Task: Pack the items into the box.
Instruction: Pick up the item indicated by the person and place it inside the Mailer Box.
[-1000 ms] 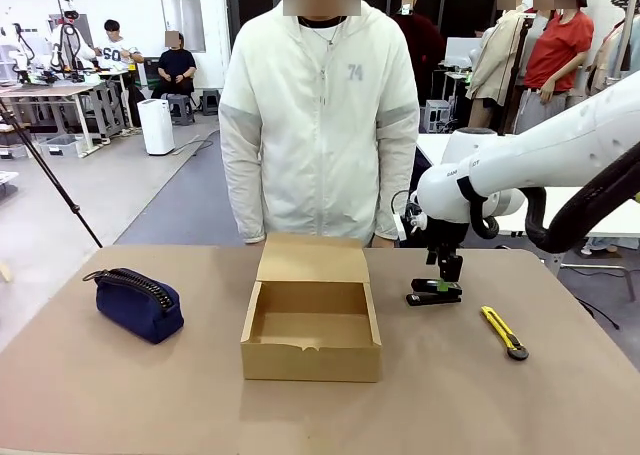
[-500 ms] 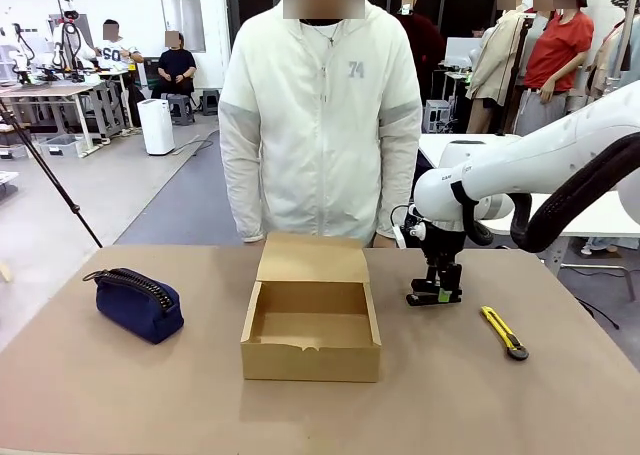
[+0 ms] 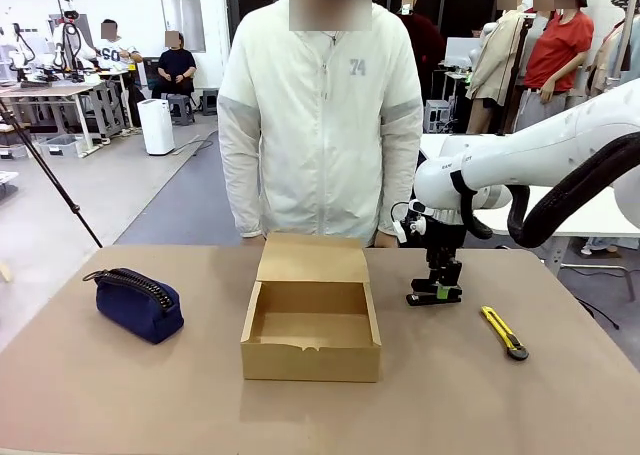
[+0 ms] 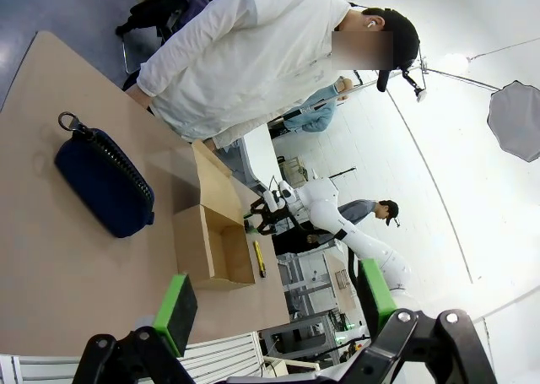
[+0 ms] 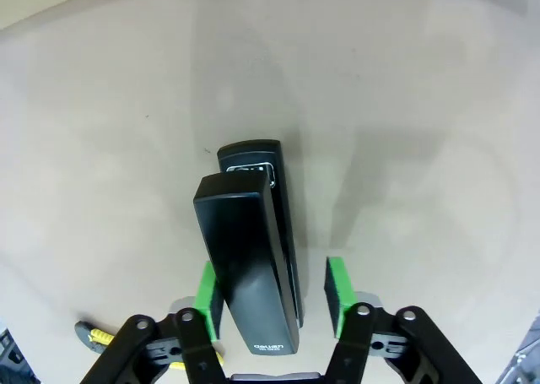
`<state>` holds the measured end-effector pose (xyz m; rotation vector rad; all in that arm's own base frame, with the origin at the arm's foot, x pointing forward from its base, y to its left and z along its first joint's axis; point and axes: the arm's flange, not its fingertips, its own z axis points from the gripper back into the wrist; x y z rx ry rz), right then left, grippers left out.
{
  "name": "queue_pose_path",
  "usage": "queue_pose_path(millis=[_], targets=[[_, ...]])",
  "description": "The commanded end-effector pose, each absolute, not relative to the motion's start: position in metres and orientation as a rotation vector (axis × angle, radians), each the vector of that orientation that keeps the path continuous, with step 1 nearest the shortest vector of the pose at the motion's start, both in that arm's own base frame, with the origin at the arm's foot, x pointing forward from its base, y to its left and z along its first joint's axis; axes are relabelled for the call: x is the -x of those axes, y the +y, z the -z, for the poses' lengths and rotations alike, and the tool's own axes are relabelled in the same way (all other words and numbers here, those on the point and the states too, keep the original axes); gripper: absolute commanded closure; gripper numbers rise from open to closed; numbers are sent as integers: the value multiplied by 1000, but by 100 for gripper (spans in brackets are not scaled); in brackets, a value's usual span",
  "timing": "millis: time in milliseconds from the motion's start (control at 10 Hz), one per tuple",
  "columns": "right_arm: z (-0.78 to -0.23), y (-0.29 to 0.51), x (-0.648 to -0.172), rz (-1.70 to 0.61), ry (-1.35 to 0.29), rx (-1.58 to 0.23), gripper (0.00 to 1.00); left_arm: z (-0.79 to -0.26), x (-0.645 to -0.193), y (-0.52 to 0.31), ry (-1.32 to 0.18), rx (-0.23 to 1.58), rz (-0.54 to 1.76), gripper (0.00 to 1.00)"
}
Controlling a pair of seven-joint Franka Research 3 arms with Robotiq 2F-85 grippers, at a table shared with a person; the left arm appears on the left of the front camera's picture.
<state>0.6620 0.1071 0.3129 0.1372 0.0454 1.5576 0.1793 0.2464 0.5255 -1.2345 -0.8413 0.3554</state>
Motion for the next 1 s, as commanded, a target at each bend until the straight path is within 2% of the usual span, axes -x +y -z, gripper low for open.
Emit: queue_pose_path(millis=[0,900], targets=[[-314,107,-671,-1589,38,-188,100,-528,-180,248,-865,1243,-341,0],[-311,114,-669,-1603,63,-216,100,-528,-180,248,-865,1243,-341,0]])
